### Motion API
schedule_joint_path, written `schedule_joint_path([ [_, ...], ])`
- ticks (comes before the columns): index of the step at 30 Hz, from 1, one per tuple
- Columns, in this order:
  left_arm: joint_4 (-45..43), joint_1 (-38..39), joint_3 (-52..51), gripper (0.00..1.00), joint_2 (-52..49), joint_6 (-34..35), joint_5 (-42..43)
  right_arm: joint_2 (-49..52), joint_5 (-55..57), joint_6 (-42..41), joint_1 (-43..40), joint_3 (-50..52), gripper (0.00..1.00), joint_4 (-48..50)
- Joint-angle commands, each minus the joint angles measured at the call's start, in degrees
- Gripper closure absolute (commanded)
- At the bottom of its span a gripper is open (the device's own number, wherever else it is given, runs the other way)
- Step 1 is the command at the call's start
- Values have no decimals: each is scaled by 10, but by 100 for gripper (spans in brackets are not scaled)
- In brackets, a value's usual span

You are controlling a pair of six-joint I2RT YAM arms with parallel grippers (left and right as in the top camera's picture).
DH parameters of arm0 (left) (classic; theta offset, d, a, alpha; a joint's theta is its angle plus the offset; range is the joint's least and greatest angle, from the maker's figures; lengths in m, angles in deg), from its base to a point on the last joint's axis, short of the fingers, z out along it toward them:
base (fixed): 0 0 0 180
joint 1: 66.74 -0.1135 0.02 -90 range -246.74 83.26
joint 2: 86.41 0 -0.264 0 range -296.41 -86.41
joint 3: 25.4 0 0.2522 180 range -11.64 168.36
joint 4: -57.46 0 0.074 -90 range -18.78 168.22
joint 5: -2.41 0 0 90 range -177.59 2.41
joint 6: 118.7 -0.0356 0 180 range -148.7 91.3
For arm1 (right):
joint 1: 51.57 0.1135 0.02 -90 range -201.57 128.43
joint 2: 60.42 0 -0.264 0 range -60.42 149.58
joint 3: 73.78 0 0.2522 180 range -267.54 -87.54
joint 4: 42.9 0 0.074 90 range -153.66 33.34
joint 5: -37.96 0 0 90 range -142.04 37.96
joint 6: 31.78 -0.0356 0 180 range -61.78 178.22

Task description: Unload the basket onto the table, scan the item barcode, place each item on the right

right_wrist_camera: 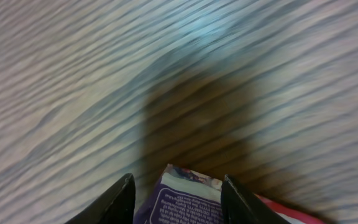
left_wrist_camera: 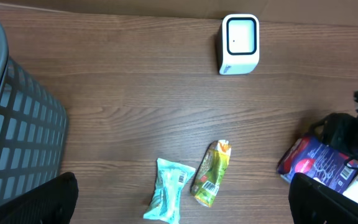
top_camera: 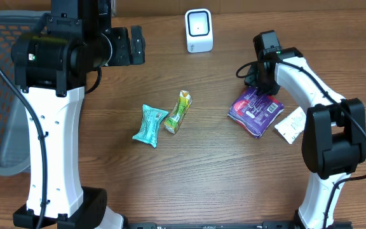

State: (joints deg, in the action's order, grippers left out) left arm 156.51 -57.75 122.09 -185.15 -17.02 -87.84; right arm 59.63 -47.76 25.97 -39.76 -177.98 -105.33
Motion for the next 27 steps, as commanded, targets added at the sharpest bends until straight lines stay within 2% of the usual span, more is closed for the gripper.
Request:
schedule_joint_path([
  [1, -1, 0, -3, 1, -4, 3, 1, -11, -122, 80, 16, 5, 54, 4],
  [9, -1, 0, -3, 0, -3, 3, 1, -12, -255, 221, 61, 2, 54, -94],
  [13, -1, 0, -3, 0, -4, 3, 1, -47, -268, 224, 83, -7, 58, -115],
  [17, -1, 0, -3, 0, -4, 3, 1, -144, -253, 153, 78, -7, 56, -78],
  [20, -1, 0, -3, 0, -4, 3, 1, -227, -198, 72, 56, -7, 56, -81],
  [24, -1, 0, -3, 1, -4, 3, 1, -319, -96, -57, 28, -5, 57, -150],
  [27, -1, 0, -3, 0, -4, 3, 1, -370, -77, -104, 23, 17, 54, -212],
])
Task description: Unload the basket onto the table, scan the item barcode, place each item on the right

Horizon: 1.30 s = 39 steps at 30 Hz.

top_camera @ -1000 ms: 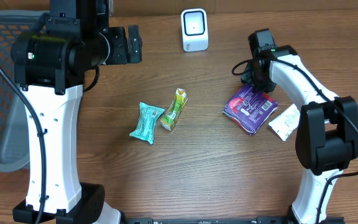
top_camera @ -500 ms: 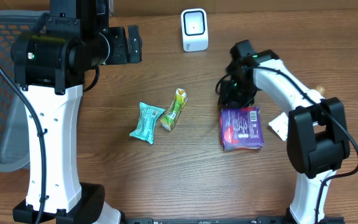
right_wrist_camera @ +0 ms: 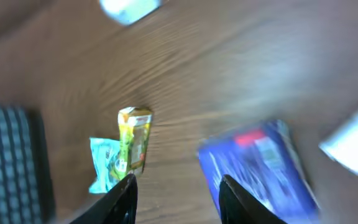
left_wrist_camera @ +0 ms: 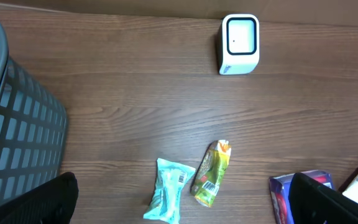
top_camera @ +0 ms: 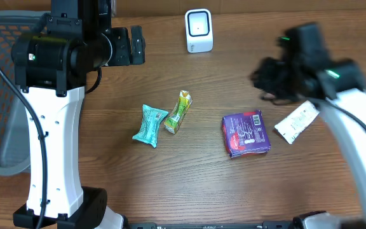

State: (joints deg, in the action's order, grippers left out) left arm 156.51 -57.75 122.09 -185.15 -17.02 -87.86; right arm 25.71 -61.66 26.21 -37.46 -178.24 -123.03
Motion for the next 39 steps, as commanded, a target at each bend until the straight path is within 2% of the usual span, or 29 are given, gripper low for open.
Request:
schedule_joint_path([
  [1, -1, 0, -3, 0, -4, 3, 1, -42, 61, -125, 0, 33, 53, -52],
  [6, -1, 0, -3, 0, -4, 3, 1, -91, 40, -196, 2, 154, 55, -57],
  [8, -1, 0, -3, 0, -4, 3, 1, -95, 13, -213, 2, 207, 68, -34],
  [10, -1, 0, -3, 0, -4, 3, 1, -95, -16, -223, 5, 257, 76, -4],
  [11, -1, 0, -3, 0, -3, 3, 1, -95, -28, -223, 7, 282, 77, 15],
  [17, -1, 0, -3, 0, -4, 3, 1, -95, -56, -238, 9, 400, 77, 76],
  [24, -1, 0, -3, 0, -4, 3, 1, -95, -40, -235, 9, 467, 80, 105],
  [27, -1, 0, -3, 1, -4, 3, 1, -95, 10, -232, 9, 499, 79, 166],
  [32, -1, 0, -3, 0, -4, 3, 1, -95, 124, -151, -1, 509, 76, 265],
  [35, -1, 0, -3, 0, -4, 3, 1, -94, 125, -94, -12, 509, 74, 358],
  [39, -1, 0, -3, 1, -4, 3, 1, -86, 89, -82, -19, 509, 75, 471],
])
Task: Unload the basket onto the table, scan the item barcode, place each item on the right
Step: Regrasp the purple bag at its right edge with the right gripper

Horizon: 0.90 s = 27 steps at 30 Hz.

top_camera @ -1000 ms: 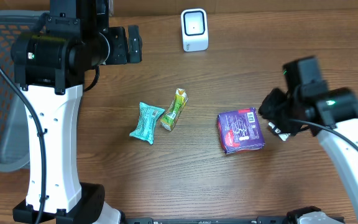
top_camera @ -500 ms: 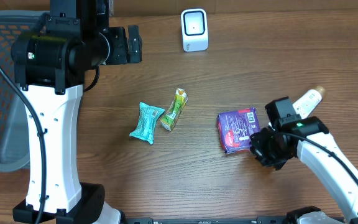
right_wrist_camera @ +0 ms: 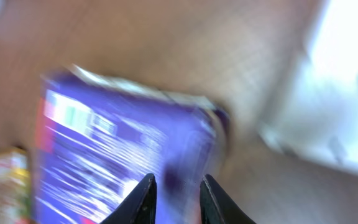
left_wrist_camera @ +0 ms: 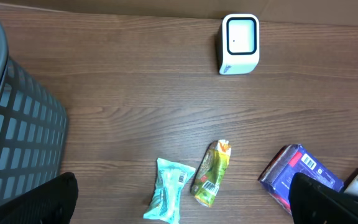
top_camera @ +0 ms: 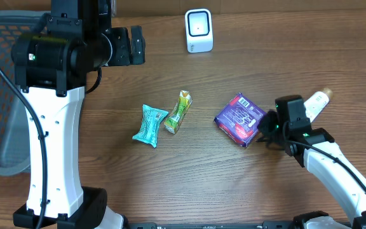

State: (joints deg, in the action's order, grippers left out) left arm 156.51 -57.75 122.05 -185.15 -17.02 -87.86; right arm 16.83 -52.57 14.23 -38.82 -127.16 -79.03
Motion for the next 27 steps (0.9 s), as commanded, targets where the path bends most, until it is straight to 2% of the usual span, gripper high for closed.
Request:
schedule_joint_path([
  [1, -1, 0, -2, 0, -4, 3, 1, 7, -21, 38, -6, -2, 74, 55],
  [4, -1, 0, -2, 0, -4, 3, 1, 21, -61, 36, -13, -12, 61, 70],
  [7, -1, 0, -2, 1, -4, 3, 1, 24, -116, 33, -47, -40, 46, -1],
  [9, -1, 0, -2, 0, -4, 3, 1, 24, -162, 33, -80, -52, 40, -51],
  [13, -1, 0, -2, 0, -4, 3, 1, 26, -232, 34, -121, -49, 34, -104],
  [19, -1, 0, -2, 1, -4, 3, 1, 67, -244, 26, -90, -31, 34, -90],
  [27, -1, 0, -2, 0, -4, 3, 1, 159, -239, -2, -38, -31, 37, -11],
])
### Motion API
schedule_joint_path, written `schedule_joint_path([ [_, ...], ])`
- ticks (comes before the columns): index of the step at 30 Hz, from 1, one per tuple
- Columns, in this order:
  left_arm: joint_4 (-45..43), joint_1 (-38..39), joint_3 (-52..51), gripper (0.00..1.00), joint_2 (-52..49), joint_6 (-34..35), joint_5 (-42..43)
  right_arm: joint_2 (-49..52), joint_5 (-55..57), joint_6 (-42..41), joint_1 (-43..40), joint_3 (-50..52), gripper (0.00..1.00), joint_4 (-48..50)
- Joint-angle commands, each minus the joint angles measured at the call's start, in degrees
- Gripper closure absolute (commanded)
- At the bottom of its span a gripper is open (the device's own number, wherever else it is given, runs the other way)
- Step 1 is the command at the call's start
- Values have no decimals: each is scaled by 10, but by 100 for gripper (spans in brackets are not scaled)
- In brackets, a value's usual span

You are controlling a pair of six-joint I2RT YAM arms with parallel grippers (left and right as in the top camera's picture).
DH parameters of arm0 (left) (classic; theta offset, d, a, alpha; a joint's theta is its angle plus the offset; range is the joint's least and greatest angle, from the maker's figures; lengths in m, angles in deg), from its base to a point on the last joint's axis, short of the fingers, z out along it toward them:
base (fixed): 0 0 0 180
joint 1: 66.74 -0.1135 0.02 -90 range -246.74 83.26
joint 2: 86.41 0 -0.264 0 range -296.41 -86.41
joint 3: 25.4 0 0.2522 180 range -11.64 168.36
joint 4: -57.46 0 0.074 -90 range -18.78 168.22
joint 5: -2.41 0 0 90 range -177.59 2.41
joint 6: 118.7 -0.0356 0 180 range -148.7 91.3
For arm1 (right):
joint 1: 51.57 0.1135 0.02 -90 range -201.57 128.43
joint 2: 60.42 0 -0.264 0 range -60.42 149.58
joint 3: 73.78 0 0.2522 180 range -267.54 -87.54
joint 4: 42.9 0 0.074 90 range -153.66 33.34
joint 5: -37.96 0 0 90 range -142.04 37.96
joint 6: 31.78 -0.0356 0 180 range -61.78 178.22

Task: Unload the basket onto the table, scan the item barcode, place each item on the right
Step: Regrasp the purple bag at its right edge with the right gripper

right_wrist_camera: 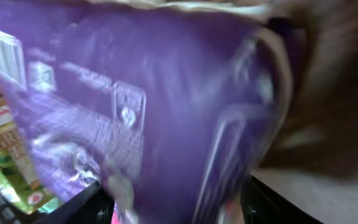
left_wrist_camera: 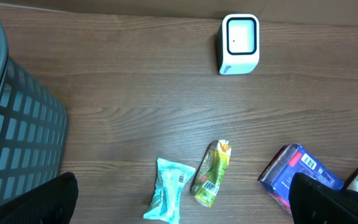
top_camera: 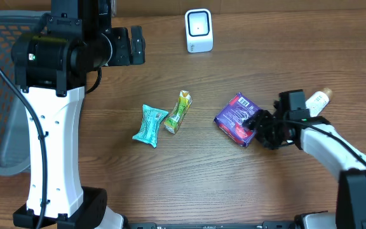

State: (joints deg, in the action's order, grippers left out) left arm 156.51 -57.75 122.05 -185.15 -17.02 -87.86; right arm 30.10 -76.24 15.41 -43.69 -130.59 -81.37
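The purple package lies right of the table's middle, barcode label facing up. My right gripper is low at its right edge. In the right wrist view the purple package fills the frame, blurred, and reaches down between the wide-apart fingers; the gripper is open. The white scanner stands at the far edge, also visible from the left wrist. My left gripper hangs high over the table's left, open and holding nothing.
A teal packet and a green packet lie side by side left of the purple package. A white item lies beyond the right arm. A dark mesh basket stands at the left edge.
The right gripper has moved left, from just beside the purple package to over its right edge, and its fingers stand wider apart. The package and the left arm are where they were.
The right gripper was first at the far edge of the purple package, further right beside the white item. Then the arm was raised and the package lay flat, nearer the front. Later the package sat turned and further left, the gripper low beside it, now straddling its edge.
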Motion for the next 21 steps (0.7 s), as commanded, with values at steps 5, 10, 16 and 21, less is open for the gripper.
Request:
schedule_joint_path([
  [5, -1, 0, -2, 0, -3, 3, 1, 46, -3, -8, 10, 2, 56, 34],
  [10, -1, 0, -2, 0, -4, 3, 1, 45, -16, 145, 6, -38, 57, 27],
  [16, -1, 0, -2, 0, -3, 3, 1, 45, -5, 358, 6, -115, 56, -25],
  [21, -1, 0, -2, 0, -4, 3, 1, 45, 53, 320, 6, -133, 50, -24],
])
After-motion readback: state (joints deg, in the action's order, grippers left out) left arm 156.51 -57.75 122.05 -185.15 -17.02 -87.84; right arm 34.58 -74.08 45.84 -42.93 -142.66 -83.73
